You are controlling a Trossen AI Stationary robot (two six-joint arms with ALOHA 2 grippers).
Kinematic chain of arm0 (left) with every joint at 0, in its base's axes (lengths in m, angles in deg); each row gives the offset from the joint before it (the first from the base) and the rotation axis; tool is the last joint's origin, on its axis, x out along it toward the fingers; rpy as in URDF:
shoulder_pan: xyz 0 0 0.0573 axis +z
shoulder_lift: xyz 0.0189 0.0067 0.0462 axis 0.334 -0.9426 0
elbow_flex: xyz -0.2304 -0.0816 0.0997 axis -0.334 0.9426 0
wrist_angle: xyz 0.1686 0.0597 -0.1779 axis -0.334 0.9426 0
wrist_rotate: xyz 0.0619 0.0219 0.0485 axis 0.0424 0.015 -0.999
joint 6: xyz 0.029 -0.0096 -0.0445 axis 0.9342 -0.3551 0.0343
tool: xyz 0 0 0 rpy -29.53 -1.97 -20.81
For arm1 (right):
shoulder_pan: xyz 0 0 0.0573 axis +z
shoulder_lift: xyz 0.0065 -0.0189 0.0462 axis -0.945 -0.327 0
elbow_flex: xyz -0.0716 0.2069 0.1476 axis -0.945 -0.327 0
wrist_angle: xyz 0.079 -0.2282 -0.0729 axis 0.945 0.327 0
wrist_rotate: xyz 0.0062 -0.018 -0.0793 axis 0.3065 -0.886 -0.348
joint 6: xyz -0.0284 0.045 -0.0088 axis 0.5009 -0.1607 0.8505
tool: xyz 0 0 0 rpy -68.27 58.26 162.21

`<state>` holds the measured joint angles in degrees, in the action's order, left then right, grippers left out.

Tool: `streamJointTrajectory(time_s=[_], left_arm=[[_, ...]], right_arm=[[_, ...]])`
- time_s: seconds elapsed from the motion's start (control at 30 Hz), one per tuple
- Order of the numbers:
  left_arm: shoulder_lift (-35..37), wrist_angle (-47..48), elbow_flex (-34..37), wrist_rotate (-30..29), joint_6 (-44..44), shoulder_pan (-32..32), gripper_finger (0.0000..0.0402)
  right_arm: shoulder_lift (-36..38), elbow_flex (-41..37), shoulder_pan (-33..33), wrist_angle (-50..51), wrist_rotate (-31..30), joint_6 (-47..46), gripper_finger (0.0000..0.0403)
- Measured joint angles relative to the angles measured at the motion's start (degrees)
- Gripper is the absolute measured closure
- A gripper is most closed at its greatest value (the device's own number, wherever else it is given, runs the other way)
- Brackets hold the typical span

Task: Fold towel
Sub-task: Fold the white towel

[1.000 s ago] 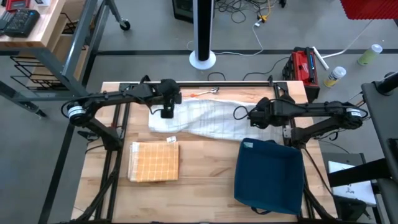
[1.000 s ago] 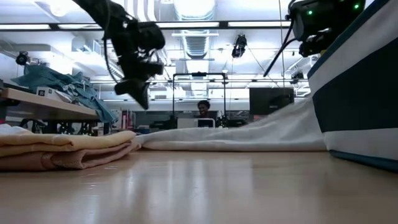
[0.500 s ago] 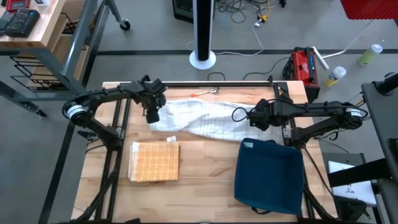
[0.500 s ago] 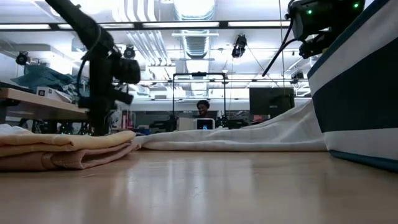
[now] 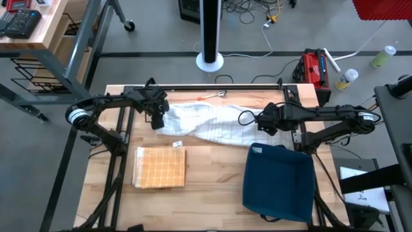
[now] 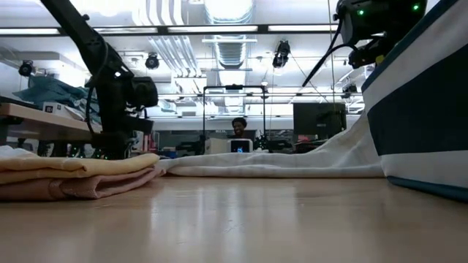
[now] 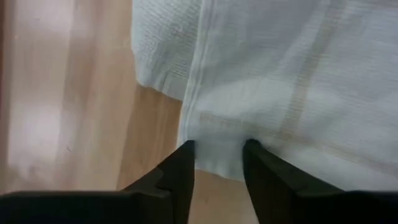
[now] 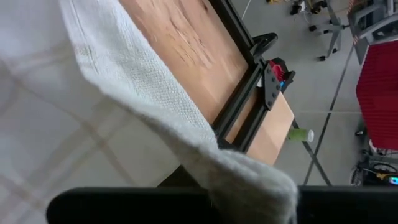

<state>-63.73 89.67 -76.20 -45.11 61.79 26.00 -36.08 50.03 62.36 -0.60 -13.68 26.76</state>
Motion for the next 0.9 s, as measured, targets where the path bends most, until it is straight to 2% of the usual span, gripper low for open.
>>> streamJointTrajectory(time_s=[0.07, 0.17, 0.3, 0.43, 0.63, 0.7, 0.77, 0.9], left_arm=[[0.1, 0.4, 0.2, 0.3, 0.1, -0.1, 0.0312], [0.6, 1.8, 0.3, -0.2, 0.8, 0.0, 0.0384], [2.9, 3.9, 0.1, -1.9, -0.3, -0.3, 0.0397], [7.5, 11.0, -2.0, -4.2, -3.7, -1.5, 0.0399], [15.0, 24.4, -8.1, -4.8, -10.3, -4.0, 0.0400], [17.4, 25.0, -10.1, -6.3, -11.6, -4.9, 0.0401], [19.7, 24.0, -12.2, -10.6, -13.0, -6.1, 0.0401], [23.1, 20.2, -16.6, -22.7, -12.2, -8.4, 0.0401]], right_arm=[[0.0, 0.0, 0.0, -0.5, 0.0, 0.2, 0.0403], [0.0, 0.0, 0.0, -0.3, 0.0, 1.3, 0.0403], [0.0, 0.0, 0.0, -0.2, 0.0, 3.0, 0.0403], [0.2, 0.0, 0.0, 3.1, 0.5, 2.9, 0.0403], [3.3, 0.1, 0.0, 7.1, 9.7, 5.0, 0.0403], [5.5, 0.6, 0.1, 7.3, 10.2, 5.9, 0.0403], [7.6, 1.8, 0.0, 7.5, 6.3, 4.2, 0.0403], [11.9, 5.8, 0.0, 7.5, -9.0, 2.0, 0.0403]])
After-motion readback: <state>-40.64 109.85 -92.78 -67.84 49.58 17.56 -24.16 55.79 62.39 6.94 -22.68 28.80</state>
